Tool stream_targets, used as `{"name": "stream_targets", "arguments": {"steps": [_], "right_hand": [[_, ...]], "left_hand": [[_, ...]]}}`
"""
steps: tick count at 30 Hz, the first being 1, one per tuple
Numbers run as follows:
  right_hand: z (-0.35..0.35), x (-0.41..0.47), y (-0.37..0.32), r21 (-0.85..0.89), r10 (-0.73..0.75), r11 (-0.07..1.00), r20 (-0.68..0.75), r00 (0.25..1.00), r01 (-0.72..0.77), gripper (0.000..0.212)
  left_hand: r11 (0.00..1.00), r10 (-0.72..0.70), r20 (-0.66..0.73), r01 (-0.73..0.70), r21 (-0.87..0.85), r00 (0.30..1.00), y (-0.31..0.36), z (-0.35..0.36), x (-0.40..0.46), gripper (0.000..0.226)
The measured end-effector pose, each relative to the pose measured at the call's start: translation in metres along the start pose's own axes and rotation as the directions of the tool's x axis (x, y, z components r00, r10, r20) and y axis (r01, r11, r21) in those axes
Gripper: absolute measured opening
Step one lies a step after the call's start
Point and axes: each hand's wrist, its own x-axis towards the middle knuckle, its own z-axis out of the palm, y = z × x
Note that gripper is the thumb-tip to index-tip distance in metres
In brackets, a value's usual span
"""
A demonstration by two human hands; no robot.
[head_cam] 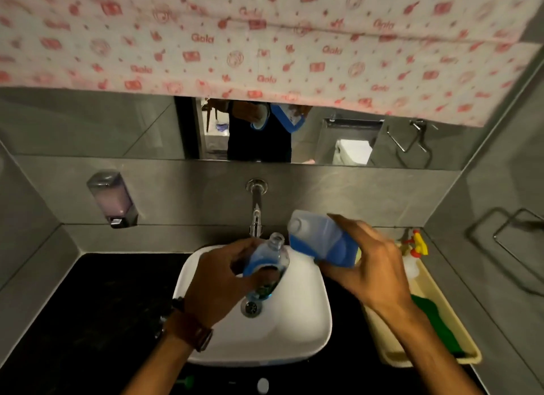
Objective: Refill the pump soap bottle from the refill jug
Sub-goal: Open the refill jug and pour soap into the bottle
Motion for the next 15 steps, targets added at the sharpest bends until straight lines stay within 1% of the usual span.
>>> {"name": "stream_targets", "arguments": {"steps": [3,5,10,15], "right_hand": [[-0.021,0.017,-0.006,-0.113,-0.089,0.990,0.004,0.996,0.089,0.073],[-0.030,0.023,-0.003,-0.170,-0.128,0.977,0.010,0.992,0.128,0.074],[-0.036,0.030,0.004,-0.302,-0.279,0.917,-0.012,0.960,0.262,0.077],[-0.038,0.032,0.007,-0.365,-0.311,0.885,0.000,0.950,0.290,0.076]], "left_hand": [[0.997,0.072,0.025,-0.073,0.013,0.997,0.016,0.000,0.012,0.045],[0.996,0.088,0.033,-0.089,0.007,0.996,0.021,0.002,0.015,0.043],[0.998,0.069,0.047,-0.070,0.000,0.996,0.021,0.007,0.016,0.043],[0.999,0.031,0.047,-0.031,-0.017,0.998,0.022,0.007,0.016,0.047]]}}
